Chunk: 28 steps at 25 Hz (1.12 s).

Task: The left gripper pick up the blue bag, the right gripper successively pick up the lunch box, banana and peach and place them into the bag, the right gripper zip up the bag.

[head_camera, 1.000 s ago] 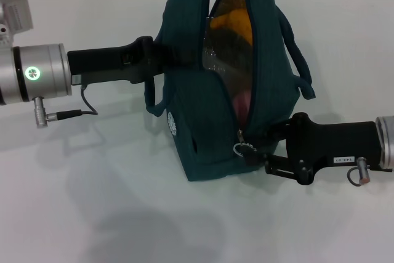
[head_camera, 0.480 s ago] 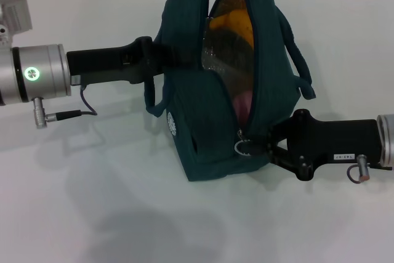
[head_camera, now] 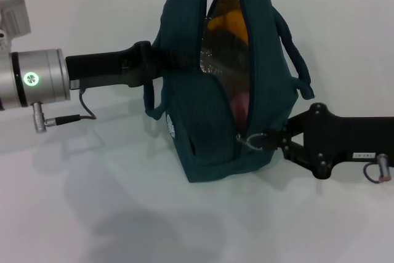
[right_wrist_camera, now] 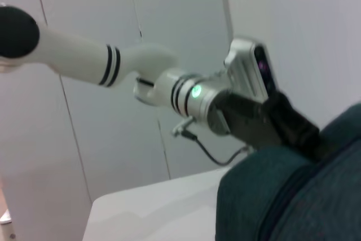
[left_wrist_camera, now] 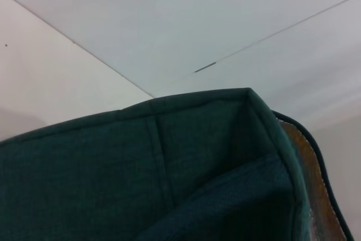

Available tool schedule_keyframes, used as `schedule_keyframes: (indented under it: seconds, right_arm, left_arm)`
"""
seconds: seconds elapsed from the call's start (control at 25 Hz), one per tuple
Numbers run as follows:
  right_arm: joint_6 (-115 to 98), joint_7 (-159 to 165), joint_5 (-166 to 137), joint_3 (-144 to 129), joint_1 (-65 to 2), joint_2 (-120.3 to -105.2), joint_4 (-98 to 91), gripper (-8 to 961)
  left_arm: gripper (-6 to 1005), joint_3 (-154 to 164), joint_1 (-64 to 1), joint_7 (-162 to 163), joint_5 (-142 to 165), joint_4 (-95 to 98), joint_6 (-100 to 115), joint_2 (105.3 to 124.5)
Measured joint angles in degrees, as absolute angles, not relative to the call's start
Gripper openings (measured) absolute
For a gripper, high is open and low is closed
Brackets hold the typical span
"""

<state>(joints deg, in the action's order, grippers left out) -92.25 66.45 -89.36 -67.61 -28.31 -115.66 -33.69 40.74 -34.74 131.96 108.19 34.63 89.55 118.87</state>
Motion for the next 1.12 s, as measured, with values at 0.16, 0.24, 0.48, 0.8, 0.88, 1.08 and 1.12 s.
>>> schedule_keyframes:
  seconds: [0.16, 0.24, 0.48, 0.8, 0.88, 1.08, 1.12]
  right_arm:
    - [-93.41, 66.72, -88.52, -67.84, -27.89, -115.68, -35.25, 7]
    - [-93.64, 66.75, -88.33, -67.99, -28.04, -115.72, -35.32, 7]
    - [-93.74, 66.47, -88.23, -68.12, -28.56, -115.94, -35.52, 7]
    - [-93.86, 66.38, -85.75, -68.17, -28.82, -115.89, -35.59, 7]
    - [-93.95, 66.3, -85.13, -68.13, -28.83, -115.83, -35.65, 7]
    - [-94.09, 65.88, -82.61, -68.13, -29.14, -115.83, -36.34, 7]
    - [-94.09, 65.86, -81.89, -68.18, -29.38, -115.84, -36.4, 7]
  left_arm:
    - [45, 40.7, -34.53, 131.2, 107.7, 33.76, 88.48, 119.08]
    - [46, 40.69, -34.53, 130.05, 106.54, 32.53, 88.01, 119.05]
    - [50, 40.69, -33.96, 127.71, 103.93, 31.51, 87.93, 119.18]
    - [191, 40.69, -32.99, 124.67, 102.24, 30.8, 87.87, 119.1]
    - [323, 40.69, -32.74, 123.57, 102.12, 30.78, 87.79, 119.1]
    - [524, 40.69, -31.55, 119.91, 98.15, 30.76, 87.62, 119.21]
    - [564, 40.69, -31.08, 118.63, 96.58, 30.76, 87.62, 119.22]
